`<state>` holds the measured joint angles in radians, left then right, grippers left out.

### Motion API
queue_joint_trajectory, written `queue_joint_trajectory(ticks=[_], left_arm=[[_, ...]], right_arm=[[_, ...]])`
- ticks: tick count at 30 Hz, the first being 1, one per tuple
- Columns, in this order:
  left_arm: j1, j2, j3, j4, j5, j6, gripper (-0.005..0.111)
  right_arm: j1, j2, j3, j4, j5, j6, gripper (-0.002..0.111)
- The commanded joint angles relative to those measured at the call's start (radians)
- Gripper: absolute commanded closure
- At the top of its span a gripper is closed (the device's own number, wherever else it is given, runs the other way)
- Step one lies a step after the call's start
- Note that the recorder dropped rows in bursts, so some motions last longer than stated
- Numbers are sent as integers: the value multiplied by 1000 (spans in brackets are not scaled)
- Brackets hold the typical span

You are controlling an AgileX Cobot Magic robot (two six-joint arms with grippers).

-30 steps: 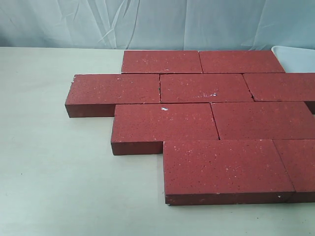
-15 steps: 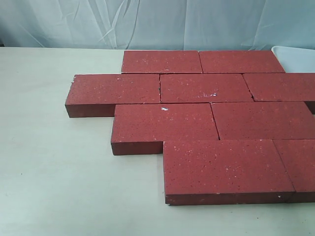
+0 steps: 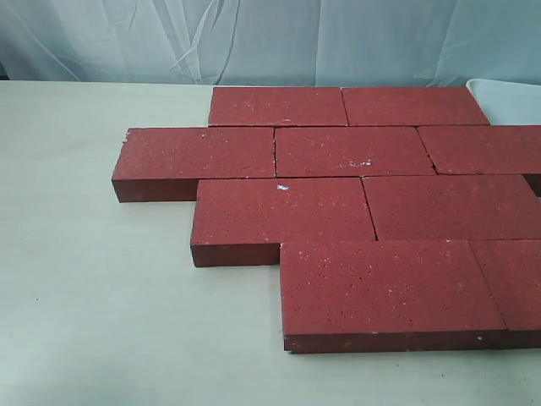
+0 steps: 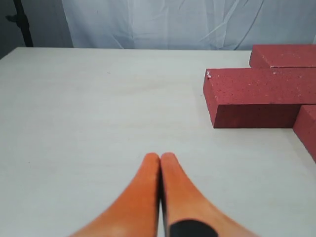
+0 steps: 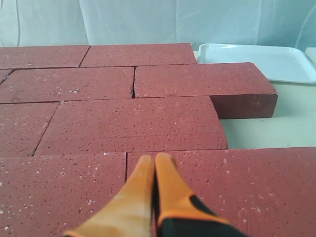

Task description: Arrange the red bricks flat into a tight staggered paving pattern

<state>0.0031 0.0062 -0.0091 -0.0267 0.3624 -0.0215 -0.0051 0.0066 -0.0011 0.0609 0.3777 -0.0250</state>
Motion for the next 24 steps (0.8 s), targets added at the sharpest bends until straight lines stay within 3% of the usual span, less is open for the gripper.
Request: queue_joint_trajectory(ticks=[1,14,24], left_arm=[[5,-6,9,-7,-29,-5,107],[7,-6,9,-1,-27,-3,107],[65,-6,9,1,-27,-3,107]], right_arm=[[-5,-7,1,1,-11,0,109],[-5,-7,1,1,-11,0,109],[-5,-7,1,1,-14,0,109]])
